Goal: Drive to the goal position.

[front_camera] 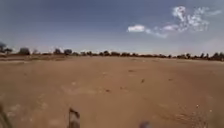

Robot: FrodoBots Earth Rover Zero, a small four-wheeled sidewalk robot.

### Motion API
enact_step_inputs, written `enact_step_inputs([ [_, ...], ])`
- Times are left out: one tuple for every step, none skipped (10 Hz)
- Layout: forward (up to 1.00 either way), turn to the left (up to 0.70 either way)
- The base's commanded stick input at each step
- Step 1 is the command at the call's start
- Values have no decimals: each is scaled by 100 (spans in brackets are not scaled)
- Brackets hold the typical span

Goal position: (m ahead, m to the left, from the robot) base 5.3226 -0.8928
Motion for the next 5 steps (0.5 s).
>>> enact_step_inputs([
  [70, 0],
  [70, 0],
  [70, 0],
  [70, 0],
  [70, 0],
])
